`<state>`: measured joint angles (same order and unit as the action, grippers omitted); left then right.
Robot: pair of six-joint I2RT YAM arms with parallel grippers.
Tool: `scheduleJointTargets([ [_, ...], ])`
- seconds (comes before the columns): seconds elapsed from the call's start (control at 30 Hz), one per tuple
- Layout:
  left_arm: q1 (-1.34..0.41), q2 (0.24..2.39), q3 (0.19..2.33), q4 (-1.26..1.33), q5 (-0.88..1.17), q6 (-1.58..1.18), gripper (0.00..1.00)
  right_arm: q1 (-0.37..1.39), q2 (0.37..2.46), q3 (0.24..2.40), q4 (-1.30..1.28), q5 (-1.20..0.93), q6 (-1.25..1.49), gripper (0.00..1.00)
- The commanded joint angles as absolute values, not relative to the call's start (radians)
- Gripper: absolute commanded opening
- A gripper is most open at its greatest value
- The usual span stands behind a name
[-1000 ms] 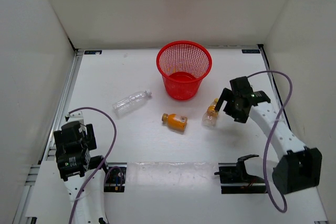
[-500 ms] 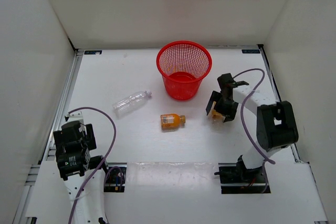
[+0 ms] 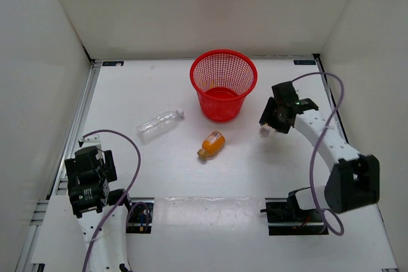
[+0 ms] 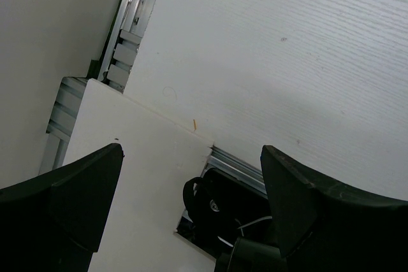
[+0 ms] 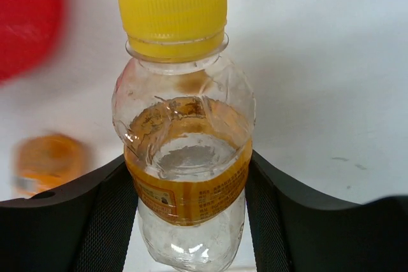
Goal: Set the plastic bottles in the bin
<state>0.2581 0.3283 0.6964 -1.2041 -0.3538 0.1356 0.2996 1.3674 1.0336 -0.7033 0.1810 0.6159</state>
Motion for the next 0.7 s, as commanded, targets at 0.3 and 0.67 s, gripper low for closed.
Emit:
scheduleJointTargets([
  [0.3,0.255,0.348,0.683,-1.180,-0.312,0.190,1.00,0.469,1.415,1.609,-0.449,0.303,0.351,0.36],
  [0.67,0.255,0.299,0.729,-1.161,-0.359,0.199,1.00,0.624,1.803,2.019,-0.736,0.287,0.195,0.99],
])
